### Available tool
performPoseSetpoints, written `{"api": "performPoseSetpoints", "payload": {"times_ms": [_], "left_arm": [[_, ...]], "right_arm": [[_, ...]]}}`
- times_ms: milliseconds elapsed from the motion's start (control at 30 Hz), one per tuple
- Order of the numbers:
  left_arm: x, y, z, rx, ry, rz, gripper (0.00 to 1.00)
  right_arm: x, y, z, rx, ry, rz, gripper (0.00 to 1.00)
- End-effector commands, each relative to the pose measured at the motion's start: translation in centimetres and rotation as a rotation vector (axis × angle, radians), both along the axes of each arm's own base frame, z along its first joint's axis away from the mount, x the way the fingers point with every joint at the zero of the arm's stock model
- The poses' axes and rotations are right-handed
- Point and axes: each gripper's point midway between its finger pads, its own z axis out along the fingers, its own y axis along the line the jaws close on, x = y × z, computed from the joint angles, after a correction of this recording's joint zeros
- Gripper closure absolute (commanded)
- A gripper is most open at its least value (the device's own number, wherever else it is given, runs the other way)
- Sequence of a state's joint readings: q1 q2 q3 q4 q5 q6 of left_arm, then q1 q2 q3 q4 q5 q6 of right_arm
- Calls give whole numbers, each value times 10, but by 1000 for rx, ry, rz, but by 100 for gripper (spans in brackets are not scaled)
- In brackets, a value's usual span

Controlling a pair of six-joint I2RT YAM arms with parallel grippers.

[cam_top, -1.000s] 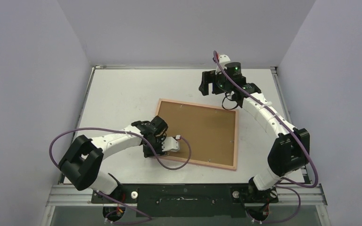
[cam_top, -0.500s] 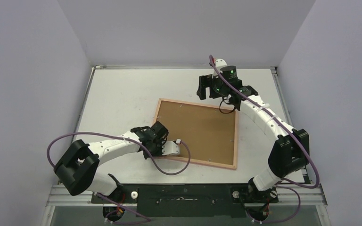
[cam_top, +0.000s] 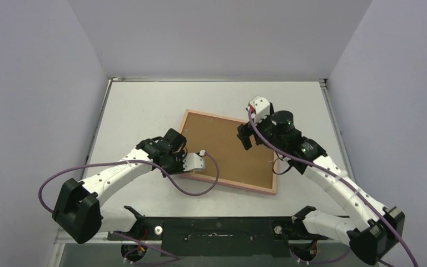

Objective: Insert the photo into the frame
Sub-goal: Turn over the photo frame at the center of the board.

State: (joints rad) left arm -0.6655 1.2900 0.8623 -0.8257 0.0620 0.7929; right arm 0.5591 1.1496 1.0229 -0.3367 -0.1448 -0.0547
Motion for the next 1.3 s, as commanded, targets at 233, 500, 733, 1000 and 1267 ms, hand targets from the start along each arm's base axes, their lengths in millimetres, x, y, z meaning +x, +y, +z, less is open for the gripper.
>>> {"api": "performPoseSetpoints", "payload": {"times_ms": [233,500,733,1000,1267], "left_arm": [[10,11,49,-54,-16,-4,100],[8,23,53,-39,-3,-4,100],[8,22,57,-46,-5,0,100],[7,22,59,-54,0,-7,100],[7,22,58,-58,-2,-2,100]], "right_arm": [[-104,45,11,-131,-258,431,10],[-154,79,-45,-369,-262,565,10],[-169,95,-88,-565,-439,562,10],[-150,107,-102,-656,-622,490,10],[-127,123,-126,-757,-709,452,10]]}}
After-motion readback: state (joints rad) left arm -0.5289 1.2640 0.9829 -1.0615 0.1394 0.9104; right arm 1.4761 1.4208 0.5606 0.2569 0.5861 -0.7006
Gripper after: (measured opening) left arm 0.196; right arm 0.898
